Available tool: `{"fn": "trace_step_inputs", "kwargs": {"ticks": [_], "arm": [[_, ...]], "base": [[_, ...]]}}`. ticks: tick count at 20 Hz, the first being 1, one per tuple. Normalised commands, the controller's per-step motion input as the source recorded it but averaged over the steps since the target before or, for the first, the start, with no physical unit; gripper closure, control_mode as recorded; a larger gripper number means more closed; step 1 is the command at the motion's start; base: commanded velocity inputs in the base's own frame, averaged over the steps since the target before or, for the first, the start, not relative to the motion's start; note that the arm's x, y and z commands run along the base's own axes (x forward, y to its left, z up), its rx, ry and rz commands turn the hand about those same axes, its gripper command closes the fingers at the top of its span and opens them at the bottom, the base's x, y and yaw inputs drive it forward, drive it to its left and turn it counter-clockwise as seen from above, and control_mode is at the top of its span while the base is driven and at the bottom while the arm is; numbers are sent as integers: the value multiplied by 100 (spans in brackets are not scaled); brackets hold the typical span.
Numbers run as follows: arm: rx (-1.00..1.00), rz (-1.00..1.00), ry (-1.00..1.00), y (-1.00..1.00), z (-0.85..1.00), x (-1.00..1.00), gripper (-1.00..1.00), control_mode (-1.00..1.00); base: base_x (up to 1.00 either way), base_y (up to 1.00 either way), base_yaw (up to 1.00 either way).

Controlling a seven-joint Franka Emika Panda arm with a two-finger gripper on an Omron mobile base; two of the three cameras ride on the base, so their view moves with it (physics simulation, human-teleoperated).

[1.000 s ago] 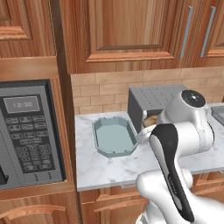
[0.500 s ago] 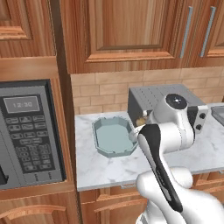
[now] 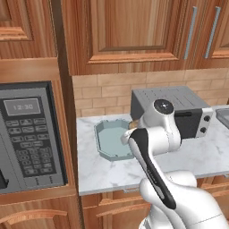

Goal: Place one bell pepper and one chicken drumstick in each tupperware on the nearby counter, to pack two identical lunches.

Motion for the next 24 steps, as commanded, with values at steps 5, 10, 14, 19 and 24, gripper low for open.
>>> {"fn": "trace_step_inputs", "kwargs": {"ticks": [5, 10, 14, 19, 24], "arm": [[3, 0, 0, 23, -19, 20, 100, -100], [5, 0, 0, 9, -17, 21, 100, -100], [4, 0, 0, 9, -17, 17, 100, -100], [3, 0, 0, 4, -24, 13, 100, -100], [0, 0, 4, 0, -33, 20, 100, -100]], "base": [[0, 0, 0], [0, 0, 0], [0, 0, 0], [0, 0, 0], [0, 0, 0]]}}
